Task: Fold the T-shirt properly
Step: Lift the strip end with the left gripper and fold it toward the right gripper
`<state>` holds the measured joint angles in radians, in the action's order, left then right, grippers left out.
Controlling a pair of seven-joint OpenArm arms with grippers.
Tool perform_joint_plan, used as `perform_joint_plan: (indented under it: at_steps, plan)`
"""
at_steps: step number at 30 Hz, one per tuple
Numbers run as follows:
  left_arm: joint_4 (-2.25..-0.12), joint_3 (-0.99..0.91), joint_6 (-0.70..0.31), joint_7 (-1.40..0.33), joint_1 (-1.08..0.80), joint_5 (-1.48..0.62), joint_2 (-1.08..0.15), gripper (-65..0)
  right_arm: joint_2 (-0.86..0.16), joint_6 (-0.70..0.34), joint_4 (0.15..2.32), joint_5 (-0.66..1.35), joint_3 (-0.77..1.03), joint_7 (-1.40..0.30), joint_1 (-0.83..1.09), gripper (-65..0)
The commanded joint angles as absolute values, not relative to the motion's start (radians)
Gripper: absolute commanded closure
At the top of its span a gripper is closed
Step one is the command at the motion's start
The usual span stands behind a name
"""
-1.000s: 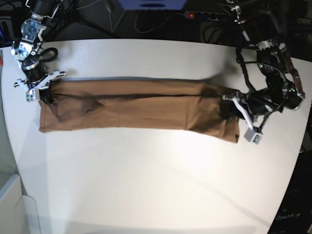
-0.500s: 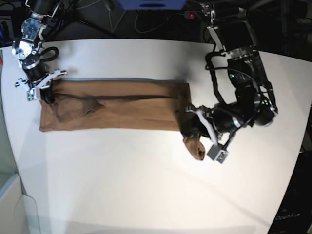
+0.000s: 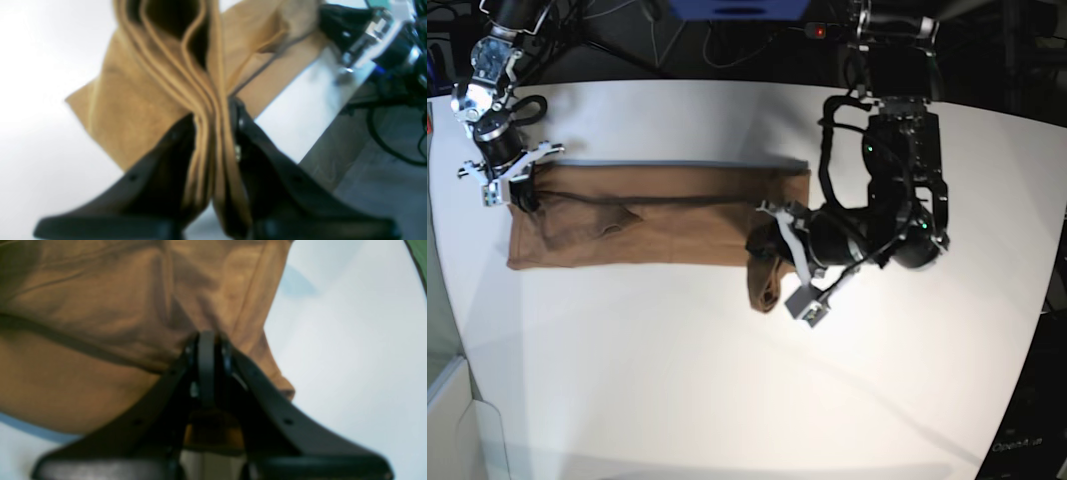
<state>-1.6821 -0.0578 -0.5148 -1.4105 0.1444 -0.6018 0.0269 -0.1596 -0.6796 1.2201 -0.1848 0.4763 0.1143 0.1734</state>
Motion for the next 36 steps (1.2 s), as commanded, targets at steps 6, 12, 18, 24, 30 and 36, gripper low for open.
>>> perform_joint_plan:
  at_steps: [6,12,18,24,30,36]
  plan:
    - [-1.699,-0.042,-0.437,-1.396,0.166,-0.625,0.033,-2.8,-0.163,-0.698,1.219,-0.226,0.473,0.050,0.185,-2.8]
    - [-1.698,0.064,-0.294,-1.368,0.168,-0.625,0.033,-2.8,-0.163,-0.698,1.219,-0.226,0.473,0.050,0.185,-2.8]
    - [-1.689,0.130,-0.104,-1.333,0.168,-0.625,0.030,-2.8,-0.163,-0.698,1.219,-0.226,0.473,0.050,0.185,-2.8]
    - [-1.690,0.211,0.036,-1.331,0.183,-0.624,-0.005,-2.8,-0.163,-0.698,1.221,-0.226,0.473,0.050,0.185,-2.8]
    - [-1.689,0.297,0.203,-1.290,0.189,-0.601,-0.016,-2.8,-0.163,-0.698,1.221,-0.226,0.473,0.051,0.185,-2.8]
    - [-1.689,0.403,0.343,-1.274,0.188,-0.486,-0.004,-2.8,-0.163,-0.698,1.221,-0.226,0.473,0.051,0.186,-2.8]
